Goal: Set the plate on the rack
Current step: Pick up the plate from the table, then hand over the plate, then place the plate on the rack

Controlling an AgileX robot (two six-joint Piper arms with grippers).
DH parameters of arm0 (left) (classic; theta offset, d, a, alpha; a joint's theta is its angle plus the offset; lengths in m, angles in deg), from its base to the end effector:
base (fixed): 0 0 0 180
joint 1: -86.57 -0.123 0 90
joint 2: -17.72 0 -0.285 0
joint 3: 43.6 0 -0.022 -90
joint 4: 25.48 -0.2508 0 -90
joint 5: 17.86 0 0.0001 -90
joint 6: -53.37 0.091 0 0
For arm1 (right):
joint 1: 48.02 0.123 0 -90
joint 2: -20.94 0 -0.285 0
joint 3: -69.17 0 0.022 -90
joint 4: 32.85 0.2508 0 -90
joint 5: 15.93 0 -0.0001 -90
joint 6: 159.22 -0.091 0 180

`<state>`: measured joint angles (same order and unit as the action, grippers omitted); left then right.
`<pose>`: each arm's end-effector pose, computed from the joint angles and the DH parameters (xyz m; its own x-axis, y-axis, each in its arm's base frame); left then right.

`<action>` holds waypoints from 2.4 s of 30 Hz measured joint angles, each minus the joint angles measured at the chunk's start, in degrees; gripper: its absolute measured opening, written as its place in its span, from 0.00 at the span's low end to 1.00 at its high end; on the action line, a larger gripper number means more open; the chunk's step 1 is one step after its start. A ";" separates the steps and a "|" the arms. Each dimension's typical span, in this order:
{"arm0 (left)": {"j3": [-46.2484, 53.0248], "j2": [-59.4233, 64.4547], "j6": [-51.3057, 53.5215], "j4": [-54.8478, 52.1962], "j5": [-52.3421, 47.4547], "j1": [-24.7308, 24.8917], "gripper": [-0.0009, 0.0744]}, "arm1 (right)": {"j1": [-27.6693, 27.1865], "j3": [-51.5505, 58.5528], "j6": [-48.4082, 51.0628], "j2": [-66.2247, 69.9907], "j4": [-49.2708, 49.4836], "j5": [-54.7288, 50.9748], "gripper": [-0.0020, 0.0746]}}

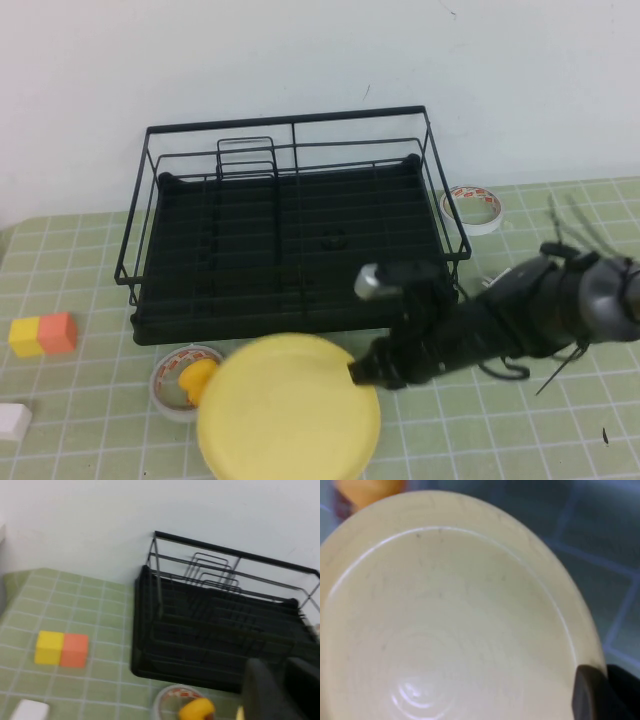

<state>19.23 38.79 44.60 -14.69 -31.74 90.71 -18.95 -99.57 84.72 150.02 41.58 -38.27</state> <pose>0.0707 -0.0092 0.2620 -0.1620 -0.3185 -0.9340 0.0668 0.9408 -0.3324 0.3362 0.2251 0.0945 -0.8218 -0.2849 -0.4934 -0.5020 0.7716 0.3906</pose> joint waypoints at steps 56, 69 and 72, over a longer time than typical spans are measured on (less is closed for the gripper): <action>-3.81 6.84 21.48 4.93 -5.47 10.91 0.14 | 9.20 -2.76 48.55 -37.20 17.84 -17.65 0.61; -27.95 41.98 53.87 1.29 14.52 10.91 0.14 | 8.54 -2.64 11.87 -45.48 -35.36 -22.67 0.04; -33.31 51.81 57.33 -0.60 22.37 10.91 0.14 | 8.54 -1.89 6.78 -45.48 -43.57 -23.81 0.03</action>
<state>-14.08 90.61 101.93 -15.29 -9.37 101.62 -10.41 -101.46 91.50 104.53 -1.99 -62.08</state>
